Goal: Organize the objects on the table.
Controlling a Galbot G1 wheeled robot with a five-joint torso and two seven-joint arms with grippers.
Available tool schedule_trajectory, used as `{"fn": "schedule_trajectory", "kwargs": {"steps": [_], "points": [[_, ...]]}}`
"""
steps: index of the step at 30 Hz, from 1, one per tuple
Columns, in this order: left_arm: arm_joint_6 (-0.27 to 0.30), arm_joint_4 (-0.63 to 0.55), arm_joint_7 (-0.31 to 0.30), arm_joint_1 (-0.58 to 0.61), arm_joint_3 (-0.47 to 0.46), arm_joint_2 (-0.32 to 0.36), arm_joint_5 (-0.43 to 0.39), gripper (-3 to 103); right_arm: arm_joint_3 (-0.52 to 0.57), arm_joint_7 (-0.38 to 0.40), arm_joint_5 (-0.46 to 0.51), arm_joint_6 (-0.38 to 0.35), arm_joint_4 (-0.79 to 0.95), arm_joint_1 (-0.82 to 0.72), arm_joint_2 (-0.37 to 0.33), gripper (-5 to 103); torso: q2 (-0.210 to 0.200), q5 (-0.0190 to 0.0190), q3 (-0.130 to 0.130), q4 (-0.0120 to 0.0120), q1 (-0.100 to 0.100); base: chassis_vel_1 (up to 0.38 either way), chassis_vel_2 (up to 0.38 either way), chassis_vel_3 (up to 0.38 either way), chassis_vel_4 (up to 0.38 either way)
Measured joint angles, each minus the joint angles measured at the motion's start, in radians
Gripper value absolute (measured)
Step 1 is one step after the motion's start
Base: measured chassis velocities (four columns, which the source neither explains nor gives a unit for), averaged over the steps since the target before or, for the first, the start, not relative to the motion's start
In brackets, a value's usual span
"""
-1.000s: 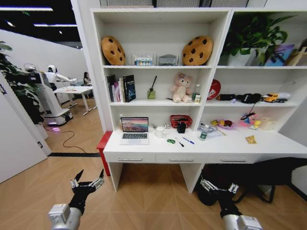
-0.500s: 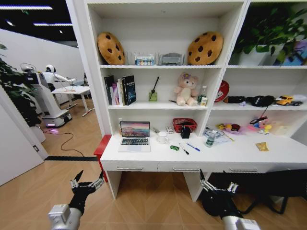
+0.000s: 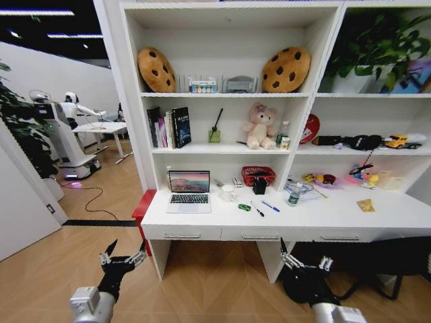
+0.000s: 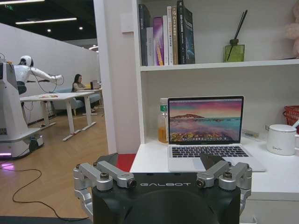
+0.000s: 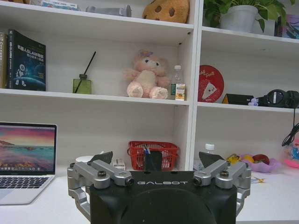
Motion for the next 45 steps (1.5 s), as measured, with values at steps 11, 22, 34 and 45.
{"fn": "schedule_trajectory", "kwargs": {"steps": [11,22,34,45], "points": [[-0.007,0.021,0.025,-0.011,-0.005,0.018,0.006,99,-0.002,0.011,-0.007,0.009,-0.001,0.002,0.007,100,0.0,-0.0001,0.0,0.0,0.0,-0.185,0.207,0.195,-0.188],[-0.082,0.055,0.172,-0.027,-0.035,0.081,0.059,100,-0.003,0.035,-0.022,0.062,0.004,0.025,-0.012,100,-0.001,-0.0004,0.001,0.0002,0.002,-0.264,0.281,0.279,-0.278],[-0.08,0.181,0.135,-0.228,-0.098,0.371,0.013,93,0.001,0.012,-0.044,0.08,-0.012,0.004,-0.019,100,0.0,-0.0001,0.0,0.0002,-0.001,-0.01,0.007,-0.022,-0.008],[-0.183,0.506,0.328,-0.705,0.148,1.003,0.001,39,-0.009,0.016,-0.093,0.105,-0.061,0.017,0.029,100,0.0,0.0003,0.0,-0.0003,0.0,0.003,-0.003,0.002,0.005]]}}
